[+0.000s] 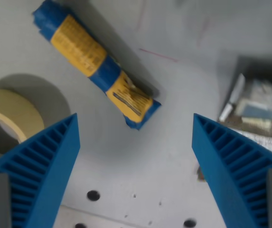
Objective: Move above the blue bag
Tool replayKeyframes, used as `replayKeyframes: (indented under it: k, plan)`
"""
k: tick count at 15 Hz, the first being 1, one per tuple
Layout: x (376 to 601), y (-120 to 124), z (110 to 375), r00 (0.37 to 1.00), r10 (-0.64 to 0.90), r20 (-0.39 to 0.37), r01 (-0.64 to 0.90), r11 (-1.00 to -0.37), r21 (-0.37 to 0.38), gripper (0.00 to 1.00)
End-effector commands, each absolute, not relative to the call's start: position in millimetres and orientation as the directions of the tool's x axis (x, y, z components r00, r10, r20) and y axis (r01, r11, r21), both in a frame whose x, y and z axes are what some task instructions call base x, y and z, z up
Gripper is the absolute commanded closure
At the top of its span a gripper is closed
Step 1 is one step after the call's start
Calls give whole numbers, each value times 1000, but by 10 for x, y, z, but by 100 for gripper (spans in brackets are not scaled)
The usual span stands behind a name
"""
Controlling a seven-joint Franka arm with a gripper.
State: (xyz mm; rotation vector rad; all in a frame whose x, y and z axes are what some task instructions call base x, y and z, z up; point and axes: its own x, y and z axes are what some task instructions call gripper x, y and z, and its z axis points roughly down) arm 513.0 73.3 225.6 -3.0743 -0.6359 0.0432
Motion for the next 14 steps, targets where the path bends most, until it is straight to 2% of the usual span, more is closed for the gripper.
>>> replayKeyframes:
  k: [1,7,14]
  plan:
    - [5086,786,2151,704,708,60,708,-706,28,0]
    - [5059,911,1942,600,798,63,797,-602,44,0]
    - [5048,1018,1778,579,813,58,812,-582,50,0]
